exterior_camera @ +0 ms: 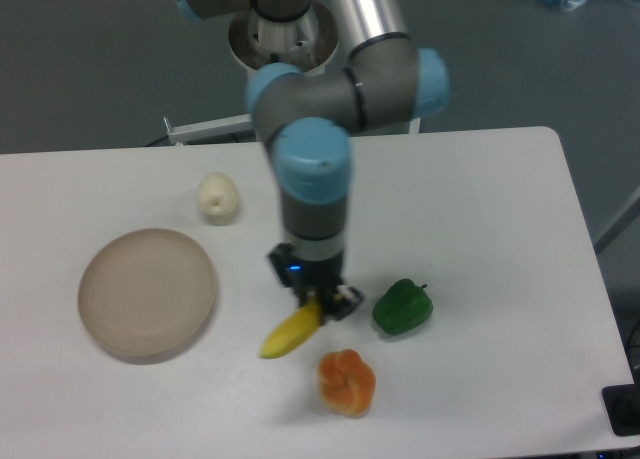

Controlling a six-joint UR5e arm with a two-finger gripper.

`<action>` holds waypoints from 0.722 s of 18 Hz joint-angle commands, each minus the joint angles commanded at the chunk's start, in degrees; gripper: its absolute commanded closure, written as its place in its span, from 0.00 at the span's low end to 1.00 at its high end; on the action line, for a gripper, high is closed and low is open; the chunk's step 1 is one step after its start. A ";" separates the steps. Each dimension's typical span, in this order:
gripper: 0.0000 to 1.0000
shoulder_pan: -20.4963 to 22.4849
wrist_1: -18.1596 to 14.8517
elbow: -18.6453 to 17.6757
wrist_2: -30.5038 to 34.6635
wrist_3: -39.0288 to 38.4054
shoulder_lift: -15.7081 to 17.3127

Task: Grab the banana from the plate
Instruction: 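Lift the banana off the plate and carry it beside the green pepper, then hold the banana next to the green pepper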

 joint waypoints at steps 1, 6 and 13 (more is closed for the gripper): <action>0.84 0.88 0.00 0.62 0.62 1.23 -0.61; 0.84 5.01 -0.35 5.18 0.63 6.07 -4.92; 0.84 6.95 -1.50 12.13 0.54 9.33 -11.42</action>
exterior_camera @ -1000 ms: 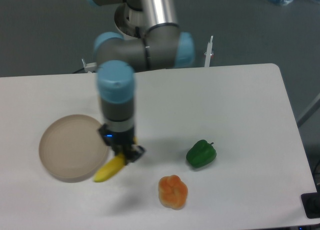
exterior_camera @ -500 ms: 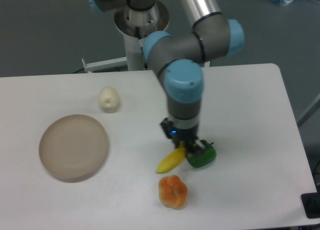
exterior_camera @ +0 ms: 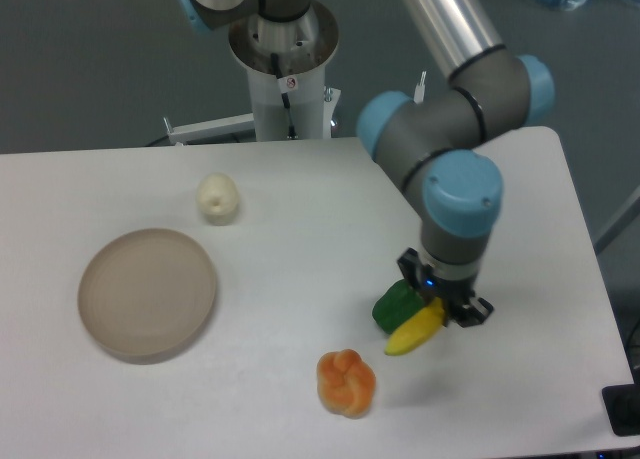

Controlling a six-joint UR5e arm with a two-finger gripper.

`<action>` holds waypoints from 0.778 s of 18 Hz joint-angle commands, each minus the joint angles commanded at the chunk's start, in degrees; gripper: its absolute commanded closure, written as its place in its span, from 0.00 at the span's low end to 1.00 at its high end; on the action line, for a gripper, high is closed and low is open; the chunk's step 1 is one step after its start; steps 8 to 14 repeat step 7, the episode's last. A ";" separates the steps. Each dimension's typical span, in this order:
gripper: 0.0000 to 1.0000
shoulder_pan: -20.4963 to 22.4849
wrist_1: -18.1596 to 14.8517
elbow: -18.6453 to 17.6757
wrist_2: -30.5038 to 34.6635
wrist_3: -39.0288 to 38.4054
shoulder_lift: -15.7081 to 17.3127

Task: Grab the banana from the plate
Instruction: 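Hold the banana next to the green pepper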

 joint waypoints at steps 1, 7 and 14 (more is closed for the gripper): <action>0.85 0.44 0.00 0.44 -0.26 0.52 -0.09; 0.86 1.05 -0.70 0.97 -0.62 2.46 -0.18; 0.86 1.05 -0.70 0.97 -0.62 2.46 -0.18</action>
